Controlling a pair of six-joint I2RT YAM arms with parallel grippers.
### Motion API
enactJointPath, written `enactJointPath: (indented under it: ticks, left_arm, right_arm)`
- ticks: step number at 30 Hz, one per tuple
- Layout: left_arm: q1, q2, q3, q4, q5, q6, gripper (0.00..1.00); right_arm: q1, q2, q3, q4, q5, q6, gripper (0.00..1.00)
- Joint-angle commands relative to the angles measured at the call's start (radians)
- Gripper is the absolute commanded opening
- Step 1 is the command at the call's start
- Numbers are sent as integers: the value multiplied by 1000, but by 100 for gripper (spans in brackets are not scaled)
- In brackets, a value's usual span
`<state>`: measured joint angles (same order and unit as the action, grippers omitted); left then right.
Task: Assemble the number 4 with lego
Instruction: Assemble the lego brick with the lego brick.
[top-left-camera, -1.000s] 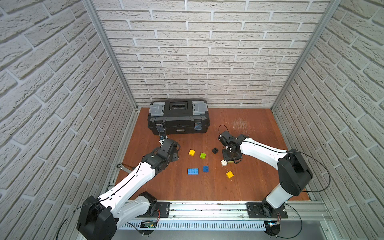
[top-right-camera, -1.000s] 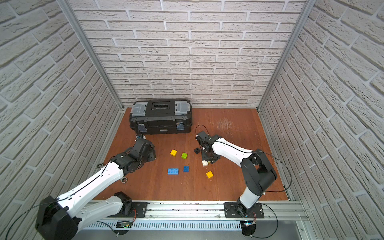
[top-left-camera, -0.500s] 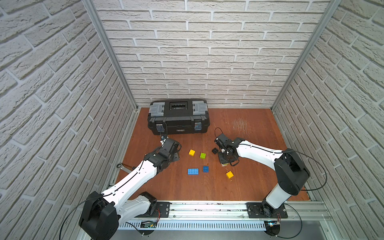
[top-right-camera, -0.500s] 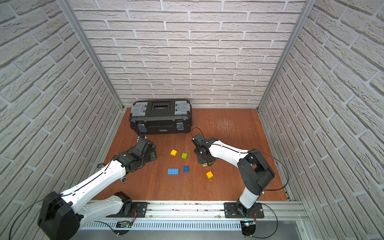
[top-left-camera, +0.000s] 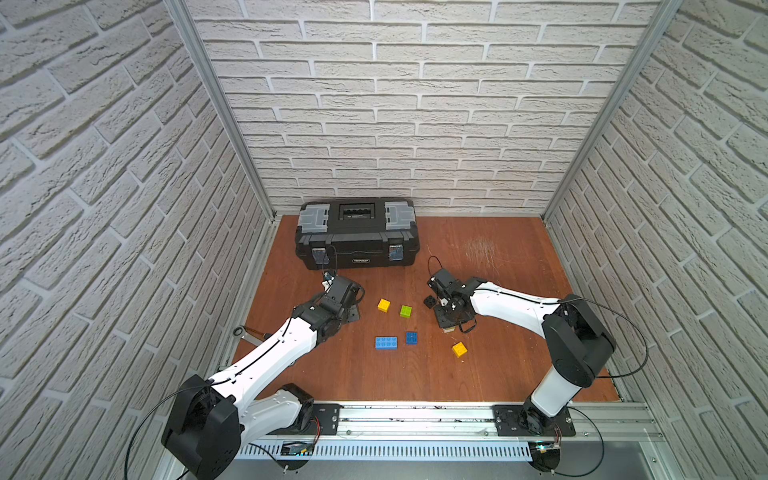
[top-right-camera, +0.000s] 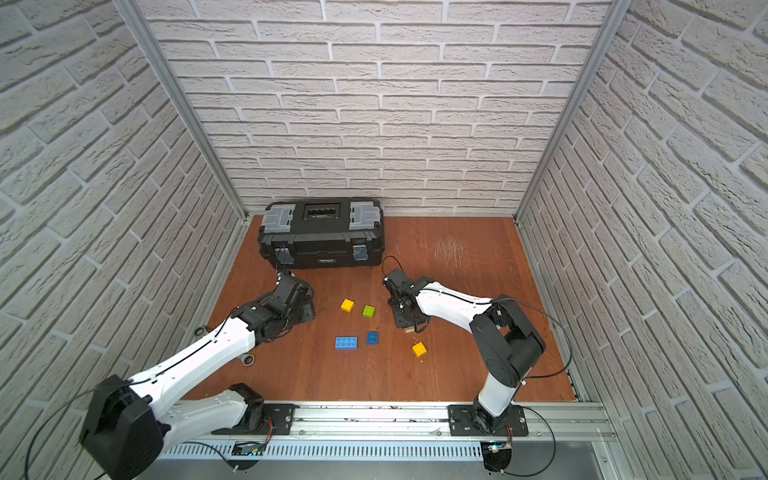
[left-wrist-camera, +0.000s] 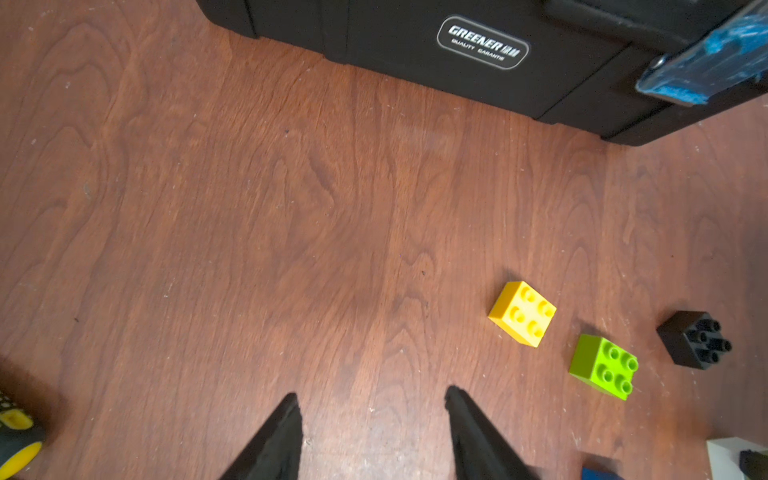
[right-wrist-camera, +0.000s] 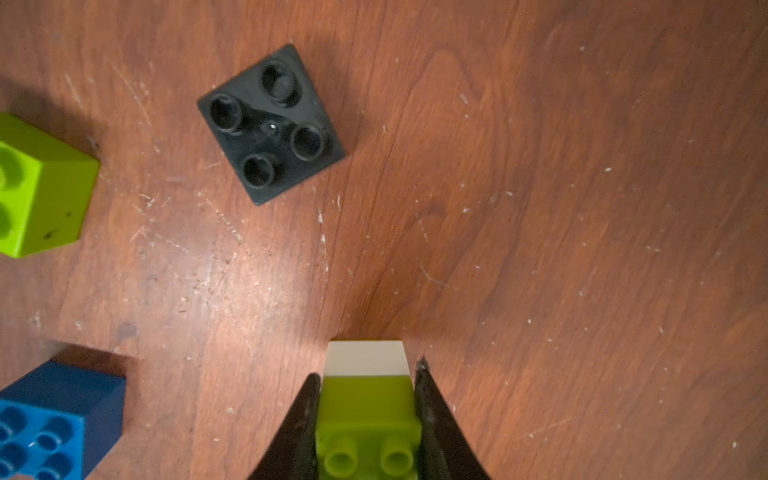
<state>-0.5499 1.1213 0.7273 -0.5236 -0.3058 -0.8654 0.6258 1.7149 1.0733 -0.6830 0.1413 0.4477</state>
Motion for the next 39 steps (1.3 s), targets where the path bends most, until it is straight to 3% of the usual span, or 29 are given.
enactJointPath:
  ticks: [1, 13, 19, 27, 33, 39]
  left_arm:
    - [10, -3, 18, 23, -8, 3, 58]
    - [141, -79, 73, -25, 21, 77, 58]
    - [179, -123, 44, -21, 44, 72, 57]
    - [191, -104, 26, 9, 74, 60, 56]
    - [190, -95, -7, 36, 99, 39, 57]
    - [187, -104, -65, 48, 116, 23, 57]
  right_arm:
    - [7, 81, -32, -29, -10, -11, 2]
    - [11, 299, -104, -57, -156, 104, 2]
    - [13, 343, -127, -69, -91, 151, 2]
    - [11, 238, -47, -159, 52, 195, 2]
    - [-62, 163, 62, -211, 77, 207, 2]
    - [-147, 139, 65, -191, 71, 183, 2]
